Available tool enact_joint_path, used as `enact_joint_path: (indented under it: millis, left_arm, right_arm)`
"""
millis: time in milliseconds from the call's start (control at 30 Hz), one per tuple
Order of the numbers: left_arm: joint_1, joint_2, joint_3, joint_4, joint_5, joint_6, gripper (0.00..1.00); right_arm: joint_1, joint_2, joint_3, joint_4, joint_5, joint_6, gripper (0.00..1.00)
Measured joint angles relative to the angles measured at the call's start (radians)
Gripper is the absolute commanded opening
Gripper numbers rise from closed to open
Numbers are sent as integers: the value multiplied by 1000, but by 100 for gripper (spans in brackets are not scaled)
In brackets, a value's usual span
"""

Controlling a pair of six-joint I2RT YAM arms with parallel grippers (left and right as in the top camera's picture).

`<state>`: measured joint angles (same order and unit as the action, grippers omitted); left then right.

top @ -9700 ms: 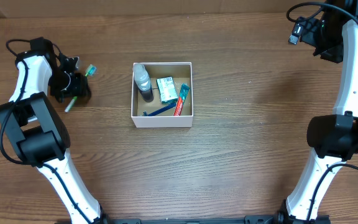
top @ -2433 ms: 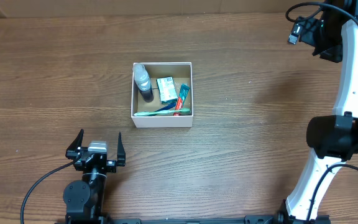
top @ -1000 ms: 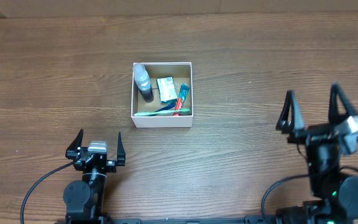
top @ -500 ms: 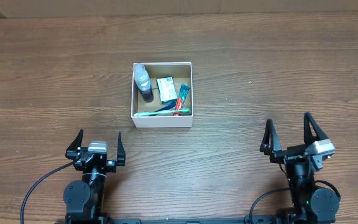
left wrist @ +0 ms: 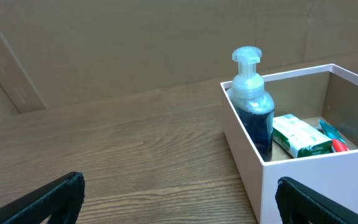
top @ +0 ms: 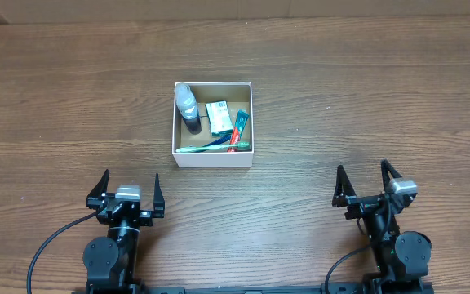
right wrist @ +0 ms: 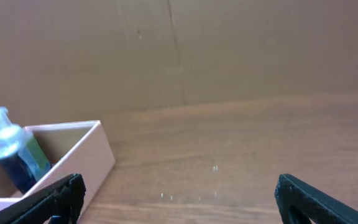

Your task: Pack container

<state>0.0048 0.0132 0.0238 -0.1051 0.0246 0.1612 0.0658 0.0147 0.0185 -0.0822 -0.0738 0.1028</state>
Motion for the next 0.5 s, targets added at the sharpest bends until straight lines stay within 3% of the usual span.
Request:
enact_joint_path:
  millis: [500]
  left_arm:
    - [0,0,0,0,0,0,100]
  right_arm:
    - [0,0,0,-3,27,0,100]
